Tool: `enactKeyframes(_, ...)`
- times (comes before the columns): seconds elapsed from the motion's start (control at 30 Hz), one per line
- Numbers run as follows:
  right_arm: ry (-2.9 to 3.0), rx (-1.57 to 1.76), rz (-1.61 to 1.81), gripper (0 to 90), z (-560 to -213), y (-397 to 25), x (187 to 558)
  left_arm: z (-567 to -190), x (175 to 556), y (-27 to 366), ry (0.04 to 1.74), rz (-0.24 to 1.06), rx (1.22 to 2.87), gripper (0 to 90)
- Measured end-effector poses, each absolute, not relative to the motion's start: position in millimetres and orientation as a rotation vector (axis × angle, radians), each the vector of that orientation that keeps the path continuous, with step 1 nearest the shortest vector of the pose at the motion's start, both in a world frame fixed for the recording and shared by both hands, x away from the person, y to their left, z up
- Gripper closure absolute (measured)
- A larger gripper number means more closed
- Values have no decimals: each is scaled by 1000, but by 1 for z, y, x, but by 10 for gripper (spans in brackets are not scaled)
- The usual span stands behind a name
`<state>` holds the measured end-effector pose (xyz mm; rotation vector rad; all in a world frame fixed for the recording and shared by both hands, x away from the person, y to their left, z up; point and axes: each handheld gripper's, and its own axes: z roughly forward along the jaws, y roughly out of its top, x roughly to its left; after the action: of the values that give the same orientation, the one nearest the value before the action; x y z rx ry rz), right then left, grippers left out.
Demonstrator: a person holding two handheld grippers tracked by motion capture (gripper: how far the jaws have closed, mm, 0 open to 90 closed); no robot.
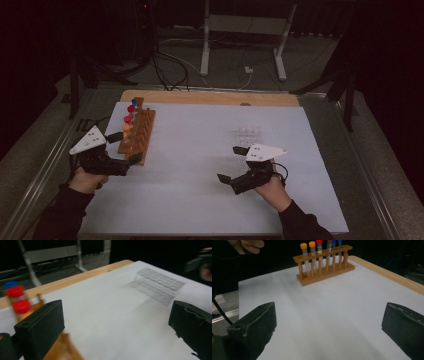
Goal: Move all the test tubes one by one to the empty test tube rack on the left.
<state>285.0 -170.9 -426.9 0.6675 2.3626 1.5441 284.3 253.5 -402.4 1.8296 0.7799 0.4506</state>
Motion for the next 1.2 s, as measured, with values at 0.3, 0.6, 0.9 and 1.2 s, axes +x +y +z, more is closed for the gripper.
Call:
enactKeyframes(0.3, 2359, 676, 1525, 0, -432, -176, 283, -418, 272, 217, 637, 345, 1904, 5)
enactKeyframes(0.6, 2396, 671, 1483, 0, -448, -183, 278, -445, 266, 204, 620, 318, 1944, 5)
enactKeyframes(0.9, 2456, 667, 1377, 0, -470, -194, 269, -479, 260, 205, 596, 233, 1978, 5)
enactKeyframes(1.2, 2485, 644, 1308, 0, -480, -195, 266, -494, 261, 200, 580, 193, 2047, 5)
